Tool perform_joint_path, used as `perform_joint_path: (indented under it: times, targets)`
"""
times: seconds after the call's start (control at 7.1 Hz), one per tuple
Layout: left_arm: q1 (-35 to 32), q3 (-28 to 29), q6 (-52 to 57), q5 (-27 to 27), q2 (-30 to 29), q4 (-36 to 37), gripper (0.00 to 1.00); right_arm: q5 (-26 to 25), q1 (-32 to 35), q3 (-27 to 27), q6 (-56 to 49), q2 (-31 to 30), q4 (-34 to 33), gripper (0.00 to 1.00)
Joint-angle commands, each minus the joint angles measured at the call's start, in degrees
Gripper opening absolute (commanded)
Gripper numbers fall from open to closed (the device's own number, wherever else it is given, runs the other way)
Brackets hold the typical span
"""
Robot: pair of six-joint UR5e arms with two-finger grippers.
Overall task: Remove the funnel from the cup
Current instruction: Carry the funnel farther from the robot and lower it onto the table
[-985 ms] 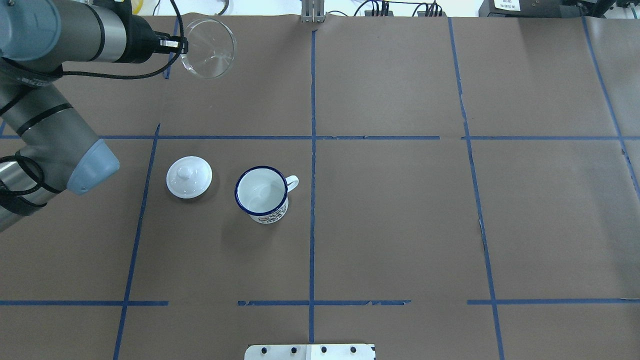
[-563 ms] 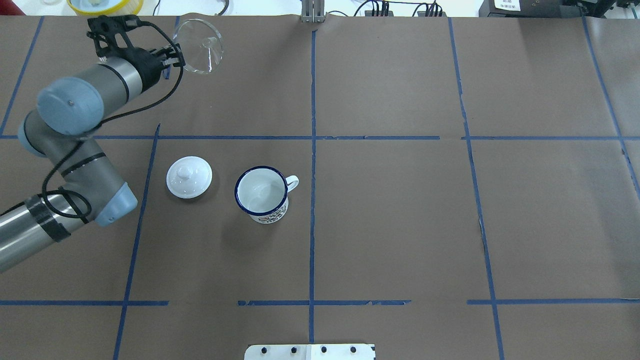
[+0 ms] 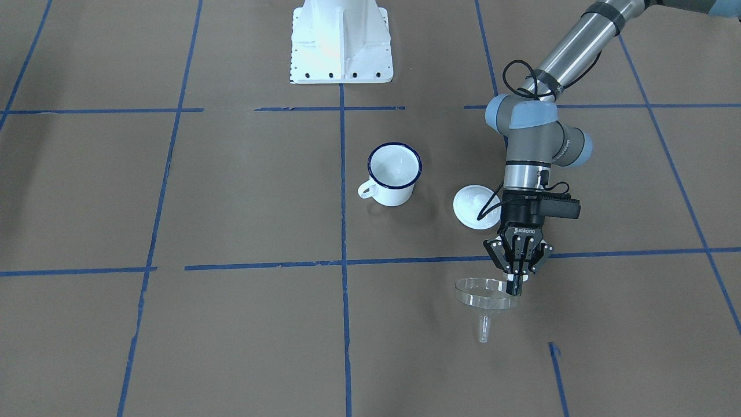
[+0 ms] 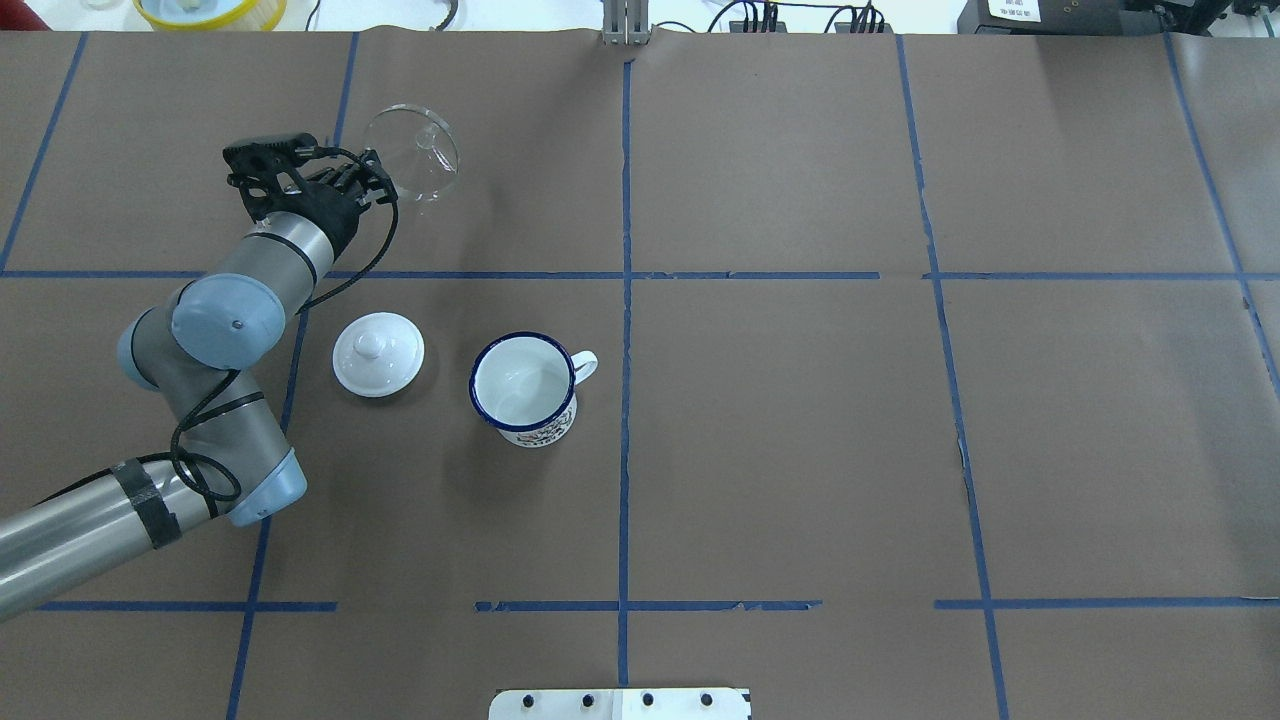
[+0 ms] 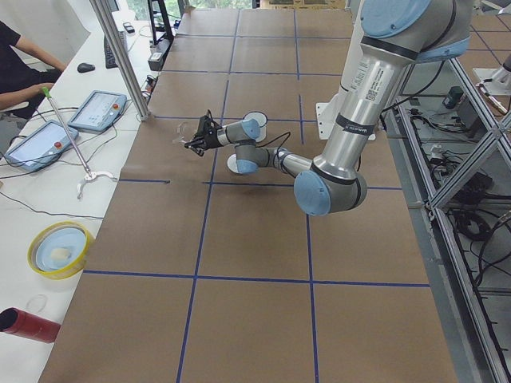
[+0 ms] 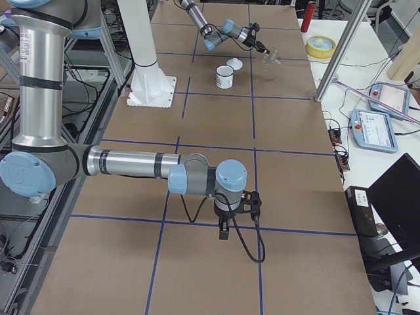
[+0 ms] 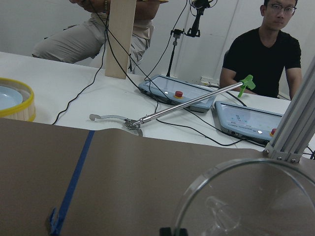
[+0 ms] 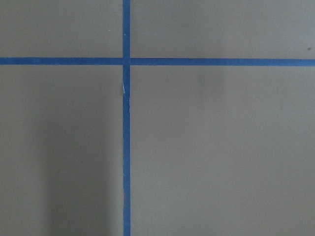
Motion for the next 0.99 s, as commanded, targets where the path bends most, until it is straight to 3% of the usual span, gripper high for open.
perform_joint_path:
  times: [0.0, 0.56, 0.7, 0.84]
  targets:
    - [0.61, 2.58, -0.47, 1.32, -0.42, -0.17, 0.00, 0.00, 0.00, 0.00, 0.00, -0.05, 0.00, 1.00]
    - [1.22, 4.79, -0.47, 2.38, -0.77, -0.26, 0.00, 0.00, 0.00, 0.00, 0.00, -0.05, 0.00, 1.00]
    - [1.22, 4.79, -0.47, 2.29, -1.04, -0.26, 0.05, 0.00, 0.00, -0.08, 0.00, -0.05, 0.00, 1.00]
    - [1.22, 4.79, -0.21, 2.11, -0.95, -0.26, 0.99, 0.00, 0.00, 0.00, 0.00, -0.05, 0.00, 1.00]
